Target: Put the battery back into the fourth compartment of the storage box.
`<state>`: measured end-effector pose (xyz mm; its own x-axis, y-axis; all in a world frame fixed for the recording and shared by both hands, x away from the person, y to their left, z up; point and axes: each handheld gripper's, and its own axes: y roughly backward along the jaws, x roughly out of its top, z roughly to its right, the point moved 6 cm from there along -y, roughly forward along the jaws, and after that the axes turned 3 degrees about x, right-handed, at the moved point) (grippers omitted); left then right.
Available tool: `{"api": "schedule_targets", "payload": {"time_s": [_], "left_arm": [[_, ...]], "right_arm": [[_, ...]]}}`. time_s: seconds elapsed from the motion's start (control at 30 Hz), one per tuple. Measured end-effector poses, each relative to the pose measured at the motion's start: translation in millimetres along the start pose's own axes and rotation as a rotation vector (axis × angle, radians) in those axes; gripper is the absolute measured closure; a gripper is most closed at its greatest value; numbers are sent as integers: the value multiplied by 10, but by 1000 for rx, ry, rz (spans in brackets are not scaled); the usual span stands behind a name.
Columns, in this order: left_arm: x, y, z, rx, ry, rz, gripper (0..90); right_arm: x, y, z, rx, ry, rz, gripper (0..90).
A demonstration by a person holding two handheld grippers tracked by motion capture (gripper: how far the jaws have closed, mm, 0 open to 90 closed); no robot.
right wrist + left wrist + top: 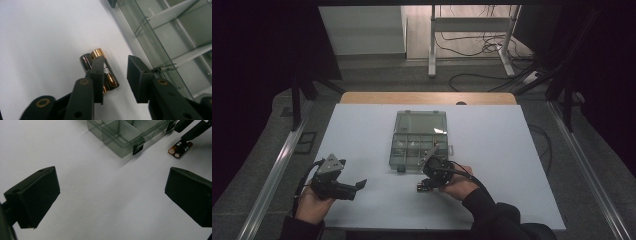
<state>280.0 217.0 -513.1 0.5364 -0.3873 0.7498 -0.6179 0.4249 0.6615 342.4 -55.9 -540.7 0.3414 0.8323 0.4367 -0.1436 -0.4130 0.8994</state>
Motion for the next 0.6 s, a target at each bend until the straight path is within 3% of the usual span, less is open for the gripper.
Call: {"api": "schedule_targets", "payload": {"time_s": [0.33,0.6], "left_arm": [[3,-5,0,0,-1,-1,1],[4,-8,-1,1,-1,-2,2]], "right_arm": [[-4,-71,-14,28,2,-22,738],[-5,-116,13,14,2,-35,746]]}}
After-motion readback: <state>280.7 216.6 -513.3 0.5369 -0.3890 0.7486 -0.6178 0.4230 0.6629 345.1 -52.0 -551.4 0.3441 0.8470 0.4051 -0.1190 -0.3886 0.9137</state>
